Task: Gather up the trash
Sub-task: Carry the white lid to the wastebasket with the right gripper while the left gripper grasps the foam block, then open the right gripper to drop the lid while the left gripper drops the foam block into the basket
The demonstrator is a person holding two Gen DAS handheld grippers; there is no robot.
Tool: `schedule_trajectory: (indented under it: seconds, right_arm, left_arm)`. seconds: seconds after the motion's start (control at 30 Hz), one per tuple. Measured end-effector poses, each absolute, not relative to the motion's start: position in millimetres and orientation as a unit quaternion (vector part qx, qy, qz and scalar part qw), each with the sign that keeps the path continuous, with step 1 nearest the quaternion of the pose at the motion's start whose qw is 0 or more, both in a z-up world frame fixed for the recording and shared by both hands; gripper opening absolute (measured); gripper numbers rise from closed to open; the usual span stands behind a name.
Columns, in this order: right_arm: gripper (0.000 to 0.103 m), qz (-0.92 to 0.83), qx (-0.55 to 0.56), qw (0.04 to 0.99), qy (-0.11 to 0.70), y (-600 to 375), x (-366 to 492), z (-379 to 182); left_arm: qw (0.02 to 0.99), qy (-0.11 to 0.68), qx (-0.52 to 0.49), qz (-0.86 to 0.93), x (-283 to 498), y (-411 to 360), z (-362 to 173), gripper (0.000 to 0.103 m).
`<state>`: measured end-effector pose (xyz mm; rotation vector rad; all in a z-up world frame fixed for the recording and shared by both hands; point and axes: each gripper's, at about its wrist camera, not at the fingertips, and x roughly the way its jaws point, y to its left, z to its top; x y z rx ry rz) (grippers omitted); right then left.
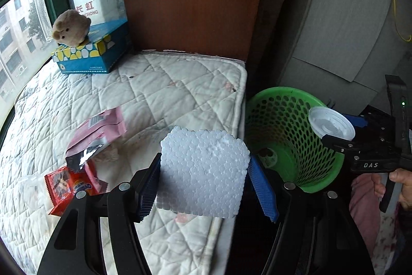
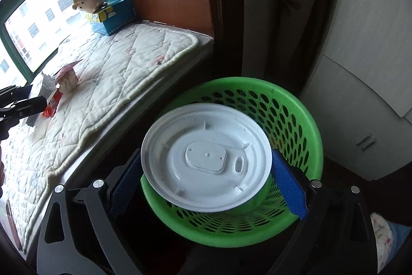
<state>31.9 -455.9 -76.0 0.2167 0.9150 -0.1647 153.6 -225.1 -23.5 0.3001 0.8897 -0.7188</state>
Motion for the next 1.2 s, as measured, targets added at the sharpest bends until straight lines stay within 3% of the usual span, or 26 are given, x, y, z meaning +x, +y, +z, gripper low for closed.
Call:
schedule_trajectory:
  seconds: [0.9, 1.0, 1.2]
  right_arm:
    - [0.096, -0.106, 0.164, 0.907, 0.372, -507, -39, -43]
    - [0.096, -0.103, 0.169, 0.907, 0.372, -509, -43, -43]
    - [0.096, -0.100, 0.168, 0.907, 0.373, -507, -46, -42]
  left_arm:
    - [0.778, 0.464, 0.155, -0.394, 115, -360, -68, 0.065]
    - [0.776, 0.464, 0.156, -0.397, 111, -367, -70, 0.081]
    - [0.779, 0.459, 0.152, -0.400, 105, -363, -66, 0.082]
